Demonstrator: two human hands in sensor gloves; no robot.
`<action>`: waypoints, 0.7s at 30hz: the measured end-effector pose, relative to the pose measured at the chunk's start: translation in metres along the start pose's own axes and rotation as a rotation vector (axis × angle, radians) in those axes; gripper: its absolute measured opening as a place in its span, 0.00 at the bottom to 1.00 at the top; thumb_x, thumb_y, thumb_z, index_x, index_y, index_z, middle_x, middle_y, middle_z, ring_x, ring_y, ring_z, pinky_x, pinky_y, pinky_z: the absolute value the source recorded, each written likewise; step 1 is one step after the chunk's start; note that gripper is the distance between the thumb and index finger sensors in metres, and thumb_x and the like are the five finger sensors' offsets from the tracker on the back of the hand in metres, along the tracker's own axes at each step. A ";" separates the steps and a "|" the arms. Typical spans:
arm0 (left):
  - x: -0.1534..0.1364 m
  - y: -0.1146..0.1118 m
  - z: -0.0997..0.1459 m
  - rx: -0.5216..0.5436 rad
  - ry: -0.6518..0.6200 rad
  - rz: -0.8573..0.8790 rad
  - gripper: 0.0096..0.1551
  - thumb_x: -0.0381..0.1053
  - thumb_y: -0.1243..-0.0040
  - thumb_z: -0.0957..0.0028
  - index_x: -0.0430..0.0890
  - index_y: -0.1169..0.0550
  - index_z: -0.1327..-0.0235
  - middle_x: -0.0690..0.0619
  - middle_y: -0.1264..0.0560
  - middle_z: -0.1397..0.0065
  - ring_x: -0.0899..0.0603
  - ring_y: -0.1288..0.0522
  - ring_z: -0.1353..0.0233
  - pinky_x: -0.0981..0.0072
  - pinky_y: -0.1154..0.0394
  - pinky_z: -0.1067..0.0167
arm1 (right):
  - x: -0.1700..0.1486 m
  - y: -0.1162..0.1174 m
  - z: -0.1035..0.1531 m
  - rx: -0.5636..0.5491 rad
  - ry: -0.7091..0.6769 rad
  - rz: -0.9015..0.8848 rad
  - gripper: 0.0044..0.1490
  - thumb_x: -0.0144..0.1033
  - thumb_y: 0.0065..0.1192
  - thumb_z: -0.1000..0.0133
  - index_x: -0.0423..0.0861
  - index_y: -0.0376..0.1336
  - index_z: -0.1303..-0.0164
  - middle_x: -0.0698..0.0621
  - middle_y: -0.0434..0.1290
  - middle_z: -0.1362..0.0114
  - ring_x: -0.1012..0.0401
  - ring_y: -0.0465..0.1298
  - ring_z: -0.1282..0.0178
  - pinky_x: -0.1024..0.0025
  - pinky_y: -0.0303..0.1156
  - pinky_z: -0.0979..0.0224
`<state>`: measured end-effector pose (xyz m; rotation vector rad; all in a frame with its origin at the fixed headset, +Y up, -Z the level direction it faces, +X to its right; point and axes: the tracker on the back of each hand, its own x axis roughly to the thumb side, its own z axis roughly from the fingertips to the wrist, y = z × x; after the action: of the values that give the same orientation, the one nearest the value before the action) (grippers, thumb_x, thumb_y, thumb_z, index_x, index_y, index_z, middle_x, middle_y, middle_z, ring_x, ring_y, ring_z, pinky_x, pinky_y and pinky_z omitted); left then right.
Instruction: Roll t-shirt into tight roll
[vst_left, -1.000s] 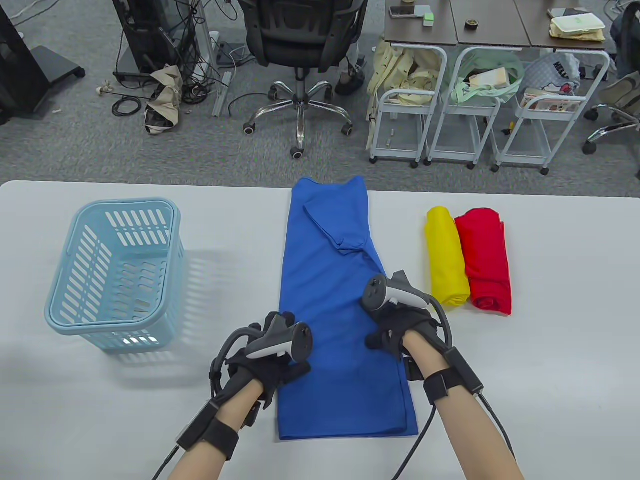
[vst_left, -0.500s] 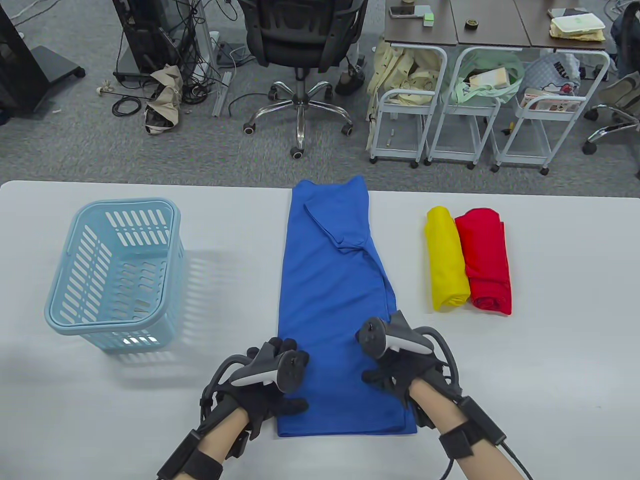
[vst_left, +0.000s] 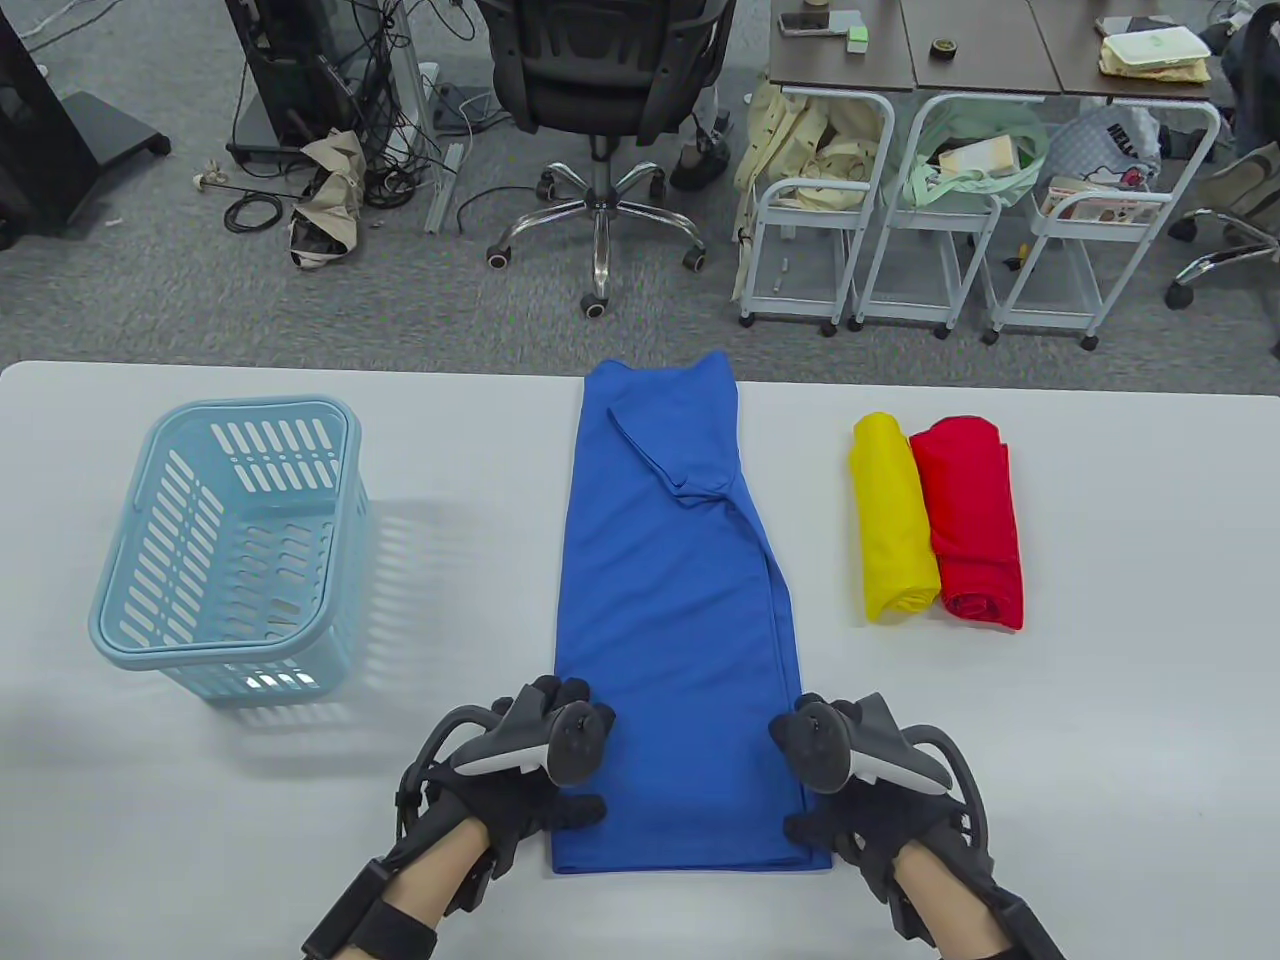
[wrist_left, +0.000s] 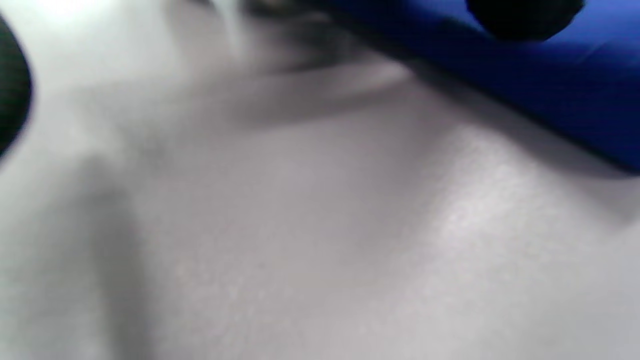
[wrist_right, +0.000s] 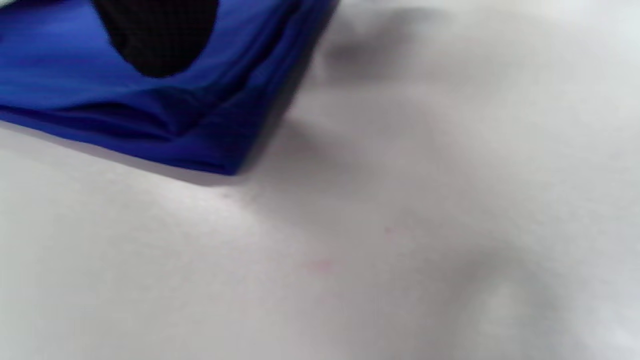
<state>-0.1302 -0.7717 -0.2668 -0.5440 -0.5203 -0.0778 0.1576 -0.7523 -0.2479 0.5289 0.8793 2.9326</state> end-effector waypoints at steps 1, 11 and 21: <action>0.003 0.002 0.004 0.041 -0.021 0.002 0.51 0.71 0.55 0.44 0.49 0.53 0.14 0.39 0.59 0.10 0.29 0.57 0.14 0.32 0.51 0.22 | 0.002 -0.001 0.002 -0.010 -0.014 0.012 0.58 0.55 0.65 0.46 0.55 0.35 0.17 0.43 0.33 0.13 0.41 0.38 0.13 0.41 0.43 0.19; 0.034 0.004 0.015 0.052 -0.095 -0.101 0.45 0.72 0.40 0.52 0.52 0.33 0.24 0.47 0.33 0.21 0.40 0.30 0.27 0.42 0.34 0.26 | 0.012 0.004 0.002 0.004 -0.040 0.114 0.49 0.52 0.76 0.53 0.54 0.54 0.25 0.46 0.53 0.18 0.49 0.62 0.25 0.48 0.58 0.24; 0.042 0.002 0.015 0.038 -0.065 -0.204 0.47 0.68 0.37 0.52 0.52 0.37 0.22 0.48 0.34 0.20 0.41 0.30 0.27 0.41 0.34 0.25 | 0.016 0.006 0.001 -0.002 -0.029 0.157 0.46 0.45 0.75 0.50 0.55 0.53 0.24 0.47 0.53 0.19 0.49 0.63 0.25 0.47 0.58 0.24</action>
<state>-0.1003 -0.7597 -0.2364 -0.4567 -0.6381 -0.2448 0.1437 -0.7551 -0.2390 0.6686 0.8697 3.0551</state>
